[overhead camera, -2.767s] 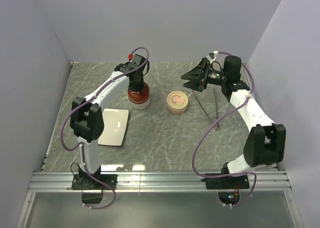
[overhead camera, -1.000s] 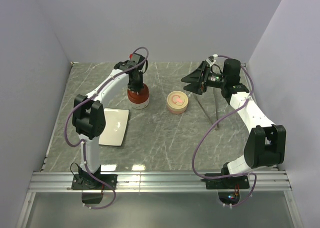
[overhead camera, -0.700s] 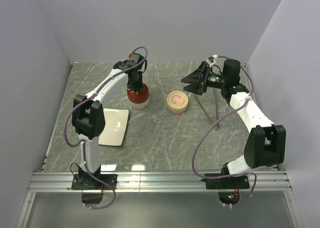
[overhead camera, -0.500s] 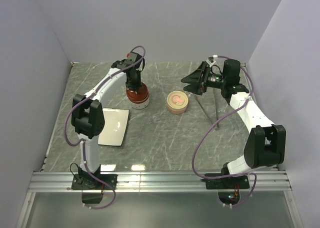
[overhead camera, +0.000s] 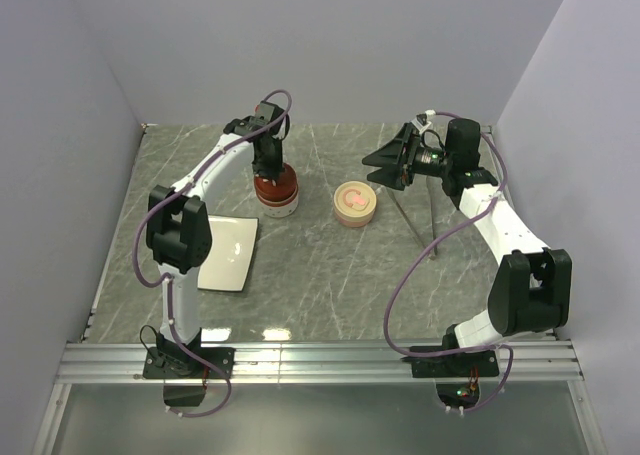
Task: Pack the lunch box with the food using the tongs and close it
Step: Put the lid back on the lunch box
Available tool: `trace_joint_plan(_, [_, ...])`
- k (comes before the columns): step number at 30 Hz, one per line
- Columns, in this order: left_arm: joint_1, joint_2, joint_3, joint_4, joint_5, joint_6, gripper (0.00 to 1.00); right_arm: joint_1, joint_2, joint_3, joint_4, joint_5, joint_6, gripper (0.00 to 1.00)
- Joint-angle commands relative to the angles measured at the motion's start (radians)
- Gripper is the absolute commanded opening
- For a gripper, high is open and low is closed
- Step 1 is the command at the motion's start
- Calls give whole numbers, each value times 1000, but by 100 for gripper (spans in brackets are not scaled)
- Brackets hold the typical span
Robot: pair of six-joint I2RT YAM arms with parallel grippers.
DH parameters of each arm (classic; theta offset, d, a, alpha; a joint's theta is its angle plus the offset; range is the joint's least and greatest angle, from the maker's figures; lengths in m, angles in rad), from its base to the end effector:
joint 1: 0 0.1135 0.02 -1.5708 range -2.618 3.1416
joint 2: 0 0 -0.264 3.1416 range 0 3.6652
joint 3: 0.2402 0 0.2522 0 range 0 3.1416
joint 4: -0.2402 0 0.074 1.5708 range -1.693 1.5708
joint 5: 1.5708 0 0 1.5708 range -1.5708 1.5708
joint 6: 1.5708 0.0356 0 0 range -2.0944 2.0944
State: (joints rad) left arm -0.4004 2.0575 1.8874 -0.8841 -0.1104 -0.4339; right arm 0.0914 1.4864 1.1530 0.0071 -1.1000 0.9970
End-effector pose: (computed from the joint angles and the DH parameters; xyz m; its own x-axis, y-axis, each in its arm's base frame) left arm 0.4151 -0.1714 0.2694 -0.8683 -0.0862 -0.4884 -0.0306 0.9922 -0.1207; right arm 0.3300 0.0621 0.3242 -0.9141 0.2988 -0.2743 -0.2107 0.2279 0.9506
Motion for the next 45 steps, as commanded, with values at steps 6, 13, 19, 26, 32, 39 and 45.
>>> trace_joint_plan(6, [-5,-34,-45,-15,52,6,0,-4,-35,-7,36,-8,-11,77])
trace_joint_plan(13, [-6,-65,-63,-16,37,11,0,-2,-41,-12,39,-6,-9,77])
trace_joint_plan(19, [-11,-100,-60,-13,25,11,0,-2,-48,-18,37,-3,-9,77])
trace_joint_plan(26, [-12,-131,-63,-13,11,12,0,2,-51,-22,39,2,-14,77])
trace_joint_plan(32, [-12,-137,-60,-18,20,15,0,4,-51,-27,42,5,-14,77])
trace_joint_plan(39, [-12,-91,-34,-29,34,20,0,4,-41,-16,31,3,-17,77])
trace_joint_plan(45, [-9,-66,-28,-29,35,21,0,5,-48,-21,24,6,-23,77])
